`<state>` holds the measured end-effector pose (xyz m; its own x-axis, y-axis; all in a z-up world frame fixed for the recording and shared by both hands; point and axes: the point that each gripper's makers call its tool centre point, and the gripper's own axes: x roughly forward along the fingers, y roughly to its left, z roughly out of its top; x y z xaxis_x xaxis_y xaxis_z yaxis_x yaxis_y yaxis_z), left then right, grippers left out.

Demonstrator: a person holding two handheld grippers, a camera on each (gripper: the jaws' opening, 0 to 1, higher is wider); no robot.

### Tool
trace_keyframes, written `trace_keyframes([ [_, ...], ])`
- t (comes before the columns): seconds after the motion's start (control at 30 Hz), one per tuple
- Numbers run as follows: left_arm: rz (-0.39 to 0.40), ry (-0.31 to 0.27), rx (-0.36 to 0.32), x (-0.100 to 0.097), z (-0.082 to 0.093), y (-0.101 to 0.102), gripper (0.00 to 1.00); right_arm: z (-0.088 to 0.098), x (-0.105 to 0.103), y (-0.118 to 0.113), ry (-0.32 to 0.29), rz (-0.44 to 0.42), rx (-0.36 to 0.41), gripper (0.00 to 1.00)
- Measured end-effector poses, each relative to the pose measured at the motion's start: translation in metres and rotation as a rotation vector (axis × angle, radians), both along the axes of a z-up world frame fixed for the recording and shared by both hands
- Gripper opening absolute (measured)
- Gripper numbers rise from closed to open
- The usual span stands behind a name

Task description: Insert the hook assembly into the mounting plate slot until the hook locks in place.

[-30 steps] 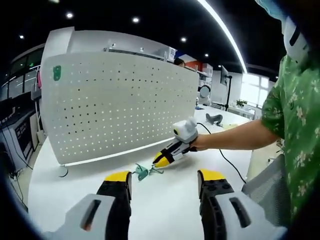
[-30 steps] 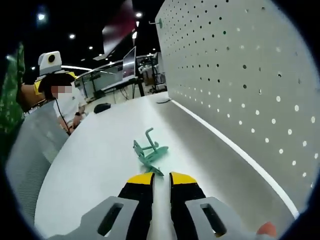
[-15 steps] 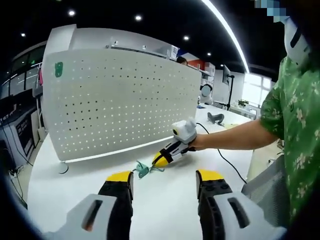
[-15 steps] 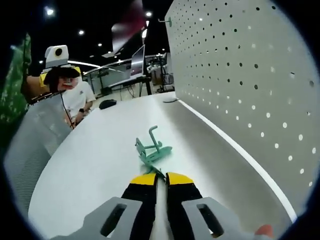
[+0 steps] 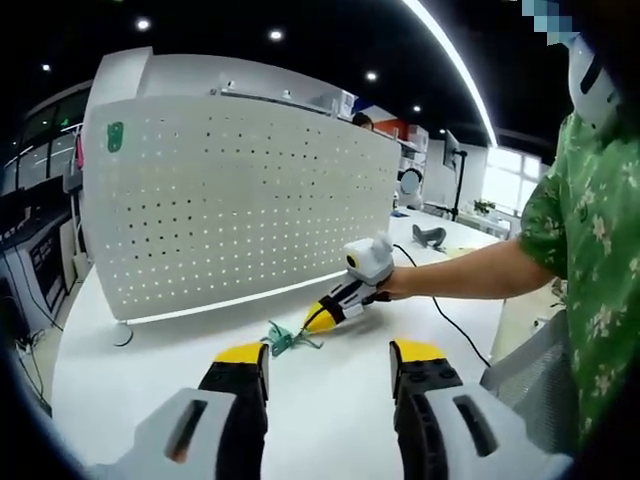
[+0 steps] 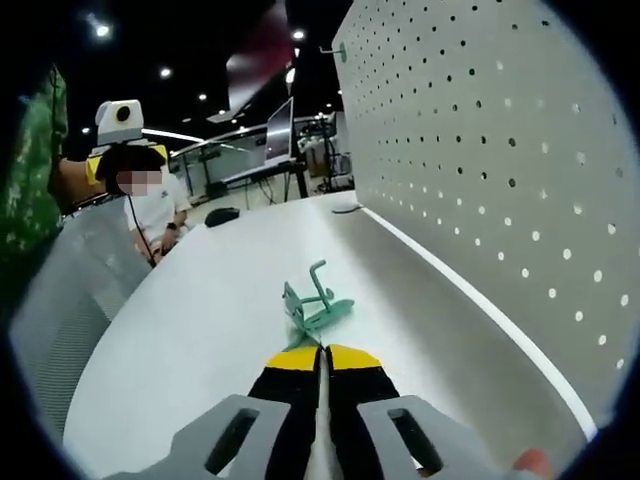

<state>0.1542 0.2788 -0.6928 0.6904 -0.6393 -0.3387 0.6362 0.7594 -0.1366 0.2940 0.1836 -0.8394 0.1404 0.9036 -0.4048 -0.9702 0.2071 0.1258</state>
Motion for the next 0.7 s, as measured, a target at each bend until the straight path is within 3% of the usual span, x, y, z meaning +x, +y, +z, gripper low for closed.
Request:
trace_keyframes([
  [0.23, -0.001, 0.003, 0.001, -0.001, 0.0, 0.002, 0.48, -0.008, -0.001, 0.002, -0.02, 0.014, -0.051, 0.06],
  [0.7, 0.001, 0.013, 0.005, -0.001, -0.003, 0.001, 0.47, -0.009, -0.004, 0.014, -0.042, 0.073, -0.033, 0.09],
])
